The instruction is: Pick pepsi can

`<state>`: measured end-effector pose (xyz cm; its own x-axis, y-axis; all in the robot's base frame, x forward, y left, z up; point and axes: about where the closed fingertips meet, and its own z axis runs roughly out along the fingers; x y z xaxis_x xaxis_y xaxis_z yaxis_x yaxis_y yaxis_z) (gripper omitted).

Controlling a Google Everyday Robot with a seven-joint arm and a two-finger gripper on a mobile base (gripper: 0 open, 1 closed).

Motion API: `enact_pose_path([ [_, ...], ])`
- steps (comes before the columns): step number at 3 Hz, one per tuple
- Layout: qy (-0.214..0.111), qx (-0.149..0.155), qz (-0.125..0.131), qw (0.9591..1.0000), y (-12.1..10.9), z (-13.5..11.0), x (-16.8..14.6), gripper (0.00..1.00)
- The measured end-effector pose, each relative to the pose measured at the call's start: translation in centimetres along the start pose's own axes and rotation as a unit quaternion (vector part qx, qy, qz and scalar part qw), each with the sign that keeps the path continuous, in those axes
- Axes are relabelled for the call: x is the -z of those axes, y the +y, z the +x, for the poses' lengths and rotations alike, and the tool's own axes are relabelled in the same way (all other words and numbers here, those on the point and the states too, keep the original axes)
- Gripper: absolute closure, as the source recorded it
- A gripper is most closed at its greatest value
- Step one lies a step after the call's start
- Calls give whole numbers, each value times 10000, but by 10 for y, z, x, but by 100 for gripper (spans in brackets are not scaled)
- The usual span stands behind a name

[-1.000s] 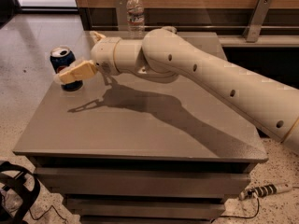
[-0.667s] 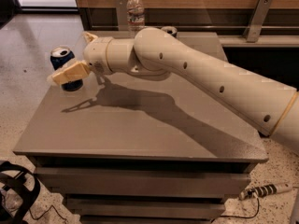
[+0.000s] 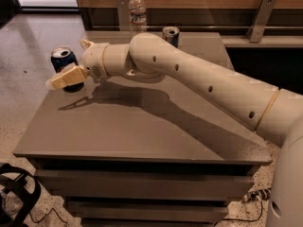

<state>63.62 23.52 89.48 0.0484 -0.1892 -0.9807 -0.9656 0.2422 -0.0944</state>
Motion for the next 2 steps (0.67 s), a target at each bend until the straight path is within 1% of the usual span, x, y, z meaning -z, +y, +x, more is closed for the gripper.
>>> enact_pose_path([
  [1, 25, -91, -66, 9999, 0, 9, -7, 18],
  [2, 22, -87, -85, 9999, 2, 8, -9, 42],
])
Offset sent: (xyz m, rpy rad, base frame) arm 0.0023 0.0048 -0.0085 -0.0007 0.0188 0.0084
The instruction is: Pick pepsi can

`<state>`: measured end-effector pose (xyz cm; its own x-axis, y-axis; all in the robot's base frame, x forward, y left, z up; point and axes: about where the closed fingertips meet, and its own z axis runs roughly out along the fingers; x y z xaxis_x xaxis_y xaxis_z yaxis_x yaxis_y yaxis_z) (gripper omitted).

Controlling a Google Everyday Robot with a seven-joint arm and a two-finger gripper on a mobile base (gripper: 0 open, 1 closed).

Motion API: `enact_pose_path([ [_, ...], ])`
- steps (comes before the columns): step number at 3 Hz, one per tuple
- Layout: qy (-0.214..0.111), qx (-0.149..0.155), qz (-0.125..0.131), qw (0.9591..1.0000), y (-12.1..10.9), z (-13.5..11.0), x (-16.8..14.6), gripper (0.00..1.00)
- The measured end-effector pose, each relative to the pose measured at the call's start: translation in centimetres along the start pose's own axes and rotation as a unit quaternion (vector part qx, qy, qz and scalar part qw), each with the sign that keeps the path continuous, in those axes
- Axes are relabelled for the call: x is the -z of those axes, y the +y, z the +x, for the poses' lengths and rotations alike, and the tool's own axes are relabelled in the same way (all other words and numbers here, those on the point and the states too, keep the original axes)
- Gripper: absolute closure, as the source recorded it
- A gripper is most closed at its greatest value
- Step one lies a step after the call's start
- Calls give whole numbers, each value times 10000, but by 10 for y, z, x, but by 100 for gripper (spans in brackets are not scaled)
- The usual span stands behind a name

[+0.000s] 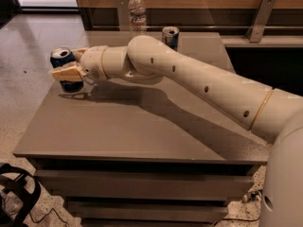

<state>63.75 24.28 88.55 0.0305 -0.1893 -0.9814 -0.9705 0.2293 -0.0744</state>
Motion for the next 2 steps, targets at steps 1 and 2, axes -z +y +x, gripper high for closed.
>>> enact_pose_path([
  [1, -2, 2, -20, 10000, 2, 0, -2, 65],
  [2, -5, 4, -39, 10000, 4, -1, -4, 89],
])
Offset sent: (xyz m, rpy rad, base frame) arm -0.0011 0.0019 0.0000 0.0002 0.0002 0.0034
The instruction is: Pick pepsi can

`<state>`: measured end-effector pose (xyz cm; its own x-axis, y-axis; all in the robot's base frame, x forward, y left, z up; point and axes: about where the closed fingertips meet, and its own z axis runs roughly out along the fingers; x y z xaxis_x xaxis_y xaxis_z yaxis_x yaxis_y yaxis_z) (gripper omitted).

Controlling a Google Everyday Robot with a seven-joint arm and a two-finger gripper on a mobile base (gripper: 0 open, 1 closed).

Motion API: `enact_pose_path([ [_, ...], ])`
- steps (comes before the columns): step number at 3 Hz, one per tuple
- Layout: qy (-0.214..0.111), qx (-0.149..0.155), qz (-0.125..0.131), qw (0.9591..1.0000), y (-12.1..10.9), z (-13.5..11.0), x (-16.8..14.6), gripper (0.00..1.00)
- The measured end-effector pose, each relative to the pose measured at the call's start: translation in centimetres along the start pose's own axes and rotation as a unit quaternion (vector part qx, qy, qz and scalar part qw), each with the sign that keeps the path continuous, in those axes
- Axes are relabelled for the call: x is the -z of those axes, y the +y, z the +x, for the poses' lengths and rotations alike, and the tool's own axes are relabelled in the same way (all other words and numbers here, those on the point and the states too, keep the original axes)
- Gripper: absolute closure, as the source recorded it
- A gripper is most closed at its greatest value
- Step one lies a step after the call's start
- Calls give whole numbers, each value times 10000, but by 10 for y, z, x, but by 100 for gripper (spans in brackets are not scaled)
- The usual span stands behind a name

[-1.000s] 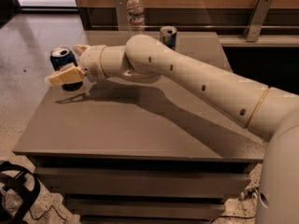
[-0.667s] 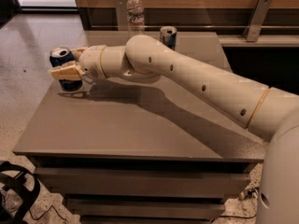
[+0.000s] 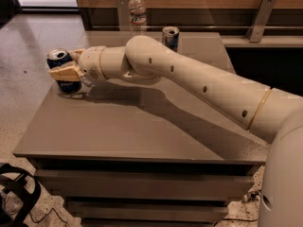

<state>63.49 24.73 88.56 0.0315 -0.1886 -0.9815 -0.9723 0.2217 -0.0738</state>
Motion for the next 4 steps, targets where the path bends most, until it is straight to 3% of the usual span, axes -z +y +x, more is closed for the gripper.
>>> enact_pose_path([
  [1, -2, 2, -17, 10000, 2, 0, -2, 100],
  [2, -6, 0, -23, 10000, 2, -1, -2, 100],
  [3, -123, 227, 137, 9996, 3, -20, 19, 100],
  [4, -258, 646, 388, 9968, 5, -50, 48, 100],
])
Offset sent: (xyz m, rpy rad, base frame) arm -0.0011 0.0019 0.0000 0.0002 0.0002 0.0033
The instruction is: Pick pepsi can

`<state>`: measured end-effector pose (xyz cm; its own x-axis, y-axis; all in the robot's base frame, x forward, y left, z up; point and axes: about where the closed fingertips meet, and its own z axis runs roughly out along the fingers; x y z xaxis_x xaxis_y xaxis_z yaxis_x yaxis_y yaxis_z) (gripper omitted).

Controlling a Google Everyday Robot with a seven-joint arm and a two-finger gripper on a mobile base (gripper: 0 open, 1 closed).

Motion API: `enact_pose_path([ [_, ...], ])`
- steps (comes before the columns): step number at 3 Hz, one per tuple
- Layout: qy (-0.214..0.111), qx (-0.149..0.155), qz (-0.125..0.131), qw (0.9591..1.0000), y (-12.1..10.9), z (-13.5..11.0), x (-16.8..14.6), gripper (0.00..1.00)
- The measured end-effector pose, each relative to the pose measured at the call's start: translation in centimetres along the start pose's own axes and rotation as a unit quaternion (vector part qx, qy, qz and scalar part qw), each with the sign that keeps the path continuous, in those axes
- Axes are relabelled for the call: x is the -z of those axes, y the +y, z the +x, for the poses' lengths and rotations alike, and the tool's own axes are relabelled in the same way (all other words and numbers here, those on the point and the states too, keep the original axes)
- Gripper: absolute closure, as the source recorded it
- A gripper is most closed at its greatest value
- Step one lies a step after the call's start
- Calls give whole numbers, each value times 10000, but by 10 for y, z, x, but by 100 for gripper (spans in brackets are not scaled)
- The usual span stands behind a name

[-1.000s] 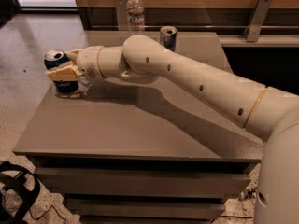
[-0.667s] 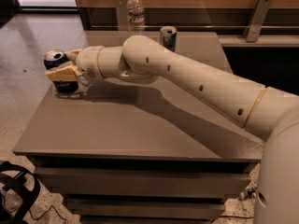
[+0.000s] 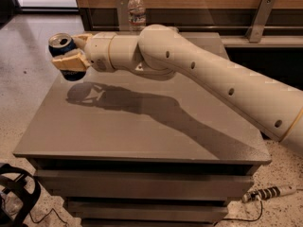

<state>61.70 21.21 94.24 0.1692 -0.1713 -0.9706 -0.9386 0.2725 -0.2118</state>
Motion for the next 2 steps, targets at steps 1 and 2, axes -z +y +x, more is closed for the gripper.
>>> enact_pose_path([
  [1, -96, 389, 179, 9990, -2, -29, 20, 100],
  [2, -129, 680, 272, 9972, -5, -51, 31, 100],
])
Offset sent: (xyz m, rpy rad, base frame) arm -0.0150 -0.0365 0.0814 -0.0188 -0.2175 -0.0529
